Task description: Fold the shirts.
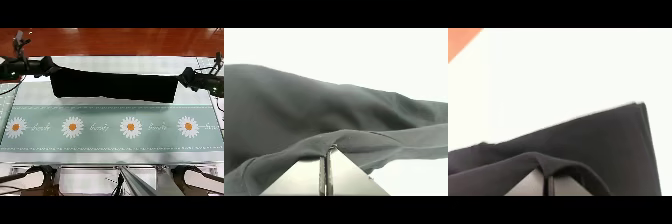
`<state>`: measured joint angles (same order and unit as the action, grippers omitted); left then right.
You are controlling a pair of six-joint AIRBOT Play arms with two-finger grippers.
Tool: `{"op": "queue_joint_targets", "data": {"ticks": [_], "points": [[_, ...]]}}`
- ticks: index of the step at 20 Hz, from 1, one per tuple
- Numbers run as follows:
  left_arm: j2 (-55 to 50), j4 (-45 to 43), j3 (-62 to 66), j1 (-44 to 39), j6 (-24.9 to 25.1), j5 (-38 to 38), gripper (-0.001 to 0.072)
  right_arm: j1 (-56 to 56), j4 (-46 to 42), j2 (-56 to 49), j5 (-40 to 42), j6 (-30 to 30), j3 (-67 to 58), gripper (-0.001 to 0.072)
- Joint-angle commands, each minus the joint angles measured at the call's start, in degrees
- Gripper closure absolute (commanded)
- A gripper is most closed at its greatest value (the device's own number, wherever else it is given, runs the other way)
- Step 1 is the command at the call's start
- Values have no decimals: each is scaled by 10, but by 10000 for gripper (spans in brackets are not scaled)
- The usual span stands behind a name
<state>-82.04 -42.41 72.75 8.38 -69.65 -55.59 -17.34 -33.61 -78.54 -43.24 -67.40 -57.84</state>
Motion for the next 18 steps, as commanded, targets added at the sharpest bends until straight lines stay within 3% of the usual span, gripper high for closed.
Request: {"op": "queue_joint_targets", "data": {"ticks": [1,6,7,9,10,12,15,18], "points": [[-103,10,60,-3,-1,-16,687,34,14,-61,63,-7,-24,692],[-184,10,82,17,-52,-20,683,43,-5,-111,68,-8,-24,690],[-190,10,82,18,-49,-35,600,43,-10,-114,70,-7,-24,645],[-193,1,83,25,-39,-64,88,31,-14,-107,75,5,-25,162],[-193,-7,89,35,-39,-85,52,17,-22,-97,67,21,-26,120],[-191,-8,107,59,-39,-155,53,-20,-81,-68,49,9,-26,122],[-178,-9,111,80,-39,-231,118,-68,-195,-59,-21,-100,-25,123],[-161,-8,111,69,-39,-240,128,-74,-130,-95,-71,-79,-25,121]]}}
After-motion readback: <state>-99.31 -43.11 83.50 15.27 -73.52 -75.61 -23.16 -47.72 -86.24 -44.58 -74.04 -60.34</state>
